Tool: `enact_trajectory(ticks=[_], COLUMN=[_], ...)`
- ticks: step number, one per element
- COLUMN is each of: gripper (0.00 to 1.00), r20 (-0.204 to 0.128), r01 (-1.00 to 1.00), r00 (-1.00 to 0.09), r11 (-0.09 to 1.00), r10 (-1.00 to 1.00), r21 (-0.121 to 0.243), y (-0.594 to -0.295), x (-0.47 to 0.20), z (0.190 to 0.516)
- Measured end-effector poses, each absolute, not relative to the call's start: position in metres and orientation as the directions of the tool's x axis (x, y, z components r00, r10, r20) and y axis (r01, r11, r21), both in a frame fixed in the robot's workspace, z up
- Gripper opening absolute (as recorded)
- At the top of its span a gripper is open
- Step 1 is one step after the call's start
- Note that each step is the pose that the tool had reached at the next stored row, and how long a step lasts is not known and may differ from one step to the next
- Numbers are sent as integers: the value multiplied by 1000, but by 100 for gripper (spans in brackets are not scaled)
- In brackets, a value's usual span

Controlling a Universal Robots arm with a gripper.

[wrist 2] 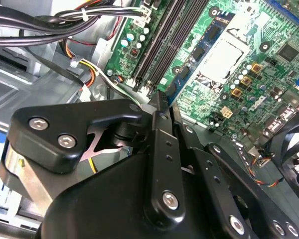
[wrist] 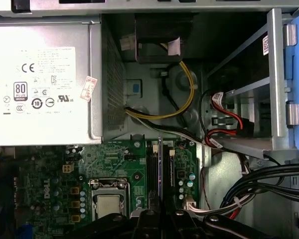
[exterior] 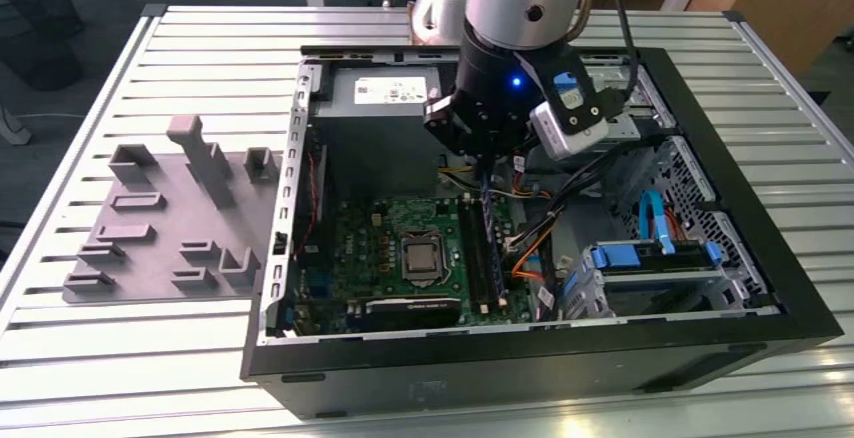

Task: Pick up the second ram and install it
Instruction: 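Insert the second ram into the second slot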

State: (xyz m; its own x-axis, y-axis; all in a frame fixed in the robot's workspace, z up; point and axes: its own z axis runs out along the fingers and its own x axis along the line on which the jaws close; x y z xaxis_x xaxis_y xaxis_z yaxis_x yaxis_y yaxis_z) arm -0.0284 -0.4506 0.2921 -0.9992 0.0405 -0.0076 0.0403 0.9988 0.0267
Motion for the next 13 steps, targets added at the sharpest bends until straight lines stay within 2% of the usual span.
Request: enact_trajectory(ticks=[13], gripper=[14], r20=[-8], r01=[40], r00=[-999], r11=[999], r10=[41], r21=[27], y=[-458], x=[-28], z=[283])
